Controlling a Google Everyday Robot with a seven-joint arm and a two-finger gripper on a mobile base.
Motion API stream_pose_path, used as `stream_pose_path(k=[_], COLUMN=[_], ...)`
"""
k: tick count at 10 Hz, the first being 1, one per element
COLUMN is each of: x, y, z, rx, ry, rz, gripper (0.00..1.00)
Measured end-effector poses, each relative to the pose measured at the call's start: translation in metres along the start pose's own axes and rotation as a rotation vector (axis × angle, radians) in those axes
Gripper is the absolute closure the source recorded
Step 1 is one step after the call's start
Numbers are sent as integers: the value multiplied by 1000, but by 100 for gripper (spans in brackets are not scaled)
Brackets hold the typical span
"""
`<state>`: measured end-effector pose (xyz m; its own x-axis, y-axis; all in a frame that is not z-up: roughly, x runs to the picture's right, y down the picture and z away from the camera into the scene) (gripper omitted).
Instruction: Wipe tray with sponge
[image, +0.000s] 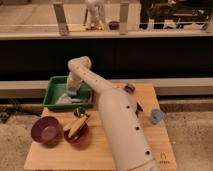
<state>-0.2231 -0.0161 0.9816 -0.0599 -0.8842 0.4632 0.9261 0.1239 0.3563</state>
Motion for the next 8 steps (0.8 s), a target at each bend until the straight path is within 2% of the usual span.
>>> stream_pose_path(k=[4, 6, 8], x=[-40, -43, -39], y=[10, 24, 51], z=[-20, -30, -45], rx=[10, -11, -41], ry=[-26, -11, 16], rz=[-30, -5, 32], gripper=[100, 100, 100])
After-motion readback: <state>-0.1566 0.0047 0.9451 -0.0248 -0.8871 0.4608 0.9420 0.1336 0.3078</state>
